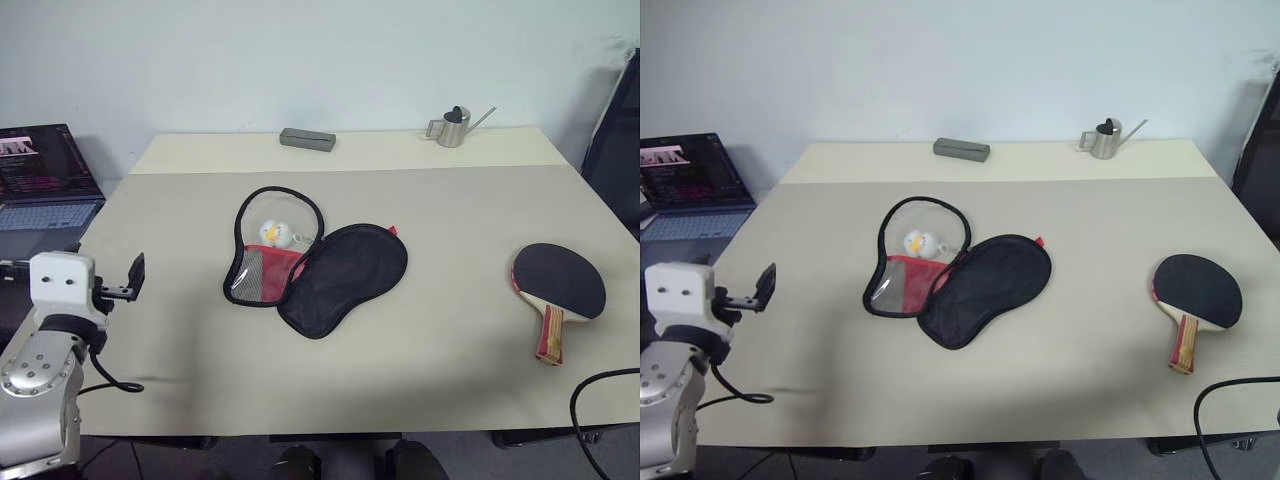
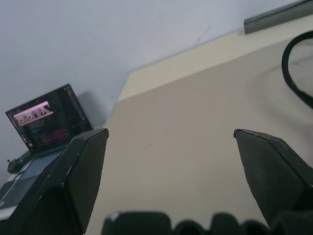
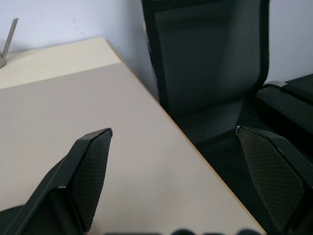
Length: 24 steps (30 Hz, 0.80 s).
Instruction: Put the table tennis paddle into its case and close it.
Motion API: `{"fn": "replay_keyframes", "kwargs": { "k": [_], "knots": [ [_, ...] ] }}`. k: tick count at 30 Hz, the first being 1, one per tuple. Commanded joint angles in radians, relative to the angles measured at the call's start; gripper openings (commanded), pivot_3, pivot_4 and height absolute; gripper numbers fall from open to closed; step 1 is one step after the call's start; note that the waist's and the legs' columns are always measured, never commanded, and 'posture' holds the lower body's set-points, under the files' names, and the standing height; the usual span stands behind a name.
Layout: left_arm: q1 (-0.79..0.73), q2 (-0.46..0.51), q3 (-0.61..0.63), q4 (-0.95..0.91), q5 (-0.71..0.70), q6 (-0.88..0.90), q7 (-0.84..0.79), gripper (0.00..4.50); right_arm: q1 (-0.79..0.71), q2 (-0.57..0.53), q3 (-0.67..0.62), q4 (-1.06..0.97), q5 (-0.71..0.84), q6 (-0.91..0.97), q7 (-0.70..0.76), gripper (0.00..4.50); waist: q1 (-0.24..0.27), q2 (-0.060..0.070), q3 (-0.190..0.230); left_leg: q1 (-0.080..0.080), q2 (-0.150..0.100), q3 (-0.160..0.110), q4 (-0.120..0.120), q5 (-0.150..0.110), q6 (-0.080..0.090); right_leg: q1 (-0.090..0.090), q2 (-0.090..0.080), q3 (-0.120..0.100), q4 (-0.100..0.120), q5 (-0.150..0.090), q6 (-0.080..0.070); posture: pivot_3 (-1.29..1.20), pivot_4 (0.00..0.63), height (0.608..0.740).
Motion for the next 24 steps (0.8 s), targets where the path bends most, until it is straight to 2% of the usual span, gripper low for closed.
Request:
{"fn": "replay_keyframes", "kwargs": {
  "k": [1, 7, 12, 19, 24],
  "knots": [
    [-0.015, -0.006, -0.009, -0.006, 0.019, -0.014, 0.010, 4.50, -0.044, -0.037, 0.008, -0.023, -0.013, 0.002, 0.016, 4.45, 0.001, 0.000, 0.000, 0.000, 0.000, 0.000, 0.000, 0.000, 0.000, 0.000, 0.000, 0.000, 0.000, 0.000, 0.000, 0.00, 0.150, 0.740],
    [-0.040, -0.029, -0.018, 0.031, -0.005, -0.039, -0.019, 4.50, -0.094, -0.034, 0.001, -0.032, 0.001, 0.021, 0.043, 4.45, 0.000, 0.000, 0.000, 0.001, 0.001, 0.001, 0.000, 0.000, 0.000, 0.000, 0.000, 0.001, 0.000, 0.000, 0.000, 0.00, 0.150, 0.740],
    [-0.058, -0.012, -0.001, 0.054, -0.040, -0.075, -0.081, 4.50, -0.136, -0.014, 0.006, -0.045, 0.010, 0.044, 0.100, 4.45, 0.000, 0.000, 0.000, 0.000, 0.001, 0.001, 0.000, -0.001, 0.000, 0.000, 0.000, 0.001, -0.001, 0.000, 0.000, 0.00, 0.150, 0.740],
    [-0.054, 0.033, 0.041, 0.092, -0.057, -0.099, -0.127, 4.50, -0.112, 0.022, -0.008, -0.047, 0.016, 0.030, 0.078, 4.45, 0.000, 0.000, 0.000, 0.000, 0.001, 0.002, 0.000, -0.002, 0.000, -0.001, 0.001, 0.002, -0.001, 0.000, 0.000, 0.00, 0.150, 0.740],
    [-0.063, 0.069, 0.064, 0.131, -0.072, -0.110, -0.163, 4.50, -0.068, 0.045, -0.040, -0.074, 0.057, 0.021, 0.132, 4.45, 0.001, 0.000, 0.000, 0.000, 0.001, 0.002, 0.000, -0.002, 0.000, -0.001, 0.001, 0.001, -0.001, 0.000, 0.000, 0.00, 0.150, 0.740]
  ]
}}
